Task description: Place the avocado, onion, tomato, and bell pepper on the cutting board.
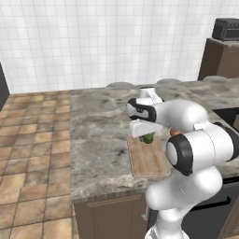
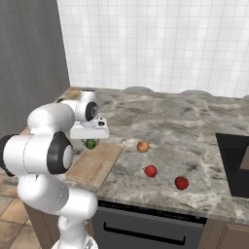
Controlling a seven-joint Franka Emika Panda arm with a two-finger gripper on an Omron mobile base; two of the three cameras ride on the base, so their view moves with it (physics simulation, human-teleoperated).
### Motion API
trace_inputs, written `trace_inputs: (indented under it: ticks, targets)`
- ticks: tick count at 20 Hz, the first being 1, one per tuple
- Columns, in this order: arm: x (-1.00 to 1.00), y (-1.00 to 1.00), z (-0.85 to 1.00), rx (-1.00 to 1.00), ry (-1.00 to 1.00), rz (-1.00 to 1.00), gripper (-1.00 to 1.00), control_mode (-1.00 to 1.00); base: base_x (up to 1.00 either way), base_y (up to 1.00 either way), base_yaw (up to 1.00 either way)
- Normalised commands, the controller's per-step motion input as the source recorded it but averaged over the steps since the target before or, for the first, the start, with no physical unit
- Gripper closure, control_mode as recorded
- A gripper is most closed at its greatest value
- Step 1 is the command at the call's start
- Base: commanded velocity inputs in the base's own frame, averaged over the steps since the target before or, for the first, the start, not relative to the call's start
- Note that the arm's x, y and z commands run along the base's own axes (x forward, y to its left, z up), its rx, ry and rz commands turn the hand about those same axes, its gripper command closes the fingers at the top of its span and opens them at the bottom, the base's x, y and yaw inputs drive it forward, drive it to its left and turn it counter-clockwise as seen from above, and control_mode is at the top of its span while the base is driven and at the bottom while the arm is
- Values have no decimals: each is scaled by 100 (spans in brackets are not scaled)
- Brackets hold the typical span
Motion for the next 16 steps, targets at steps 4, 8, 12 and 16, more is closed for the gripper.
trace_inputs:
  ticks: [4,8,12,16]
  targets:
    - [21,0,-18,0,0,4,100,-100,0,0,0]
    - [19,0,-29,0,0,3,100,-100,0,0,0]
    - [19,1,-26,1,0,2,100,-100,0,0,0]
    - [18,0,-15,2,0,2,100,-100,0,0,0]
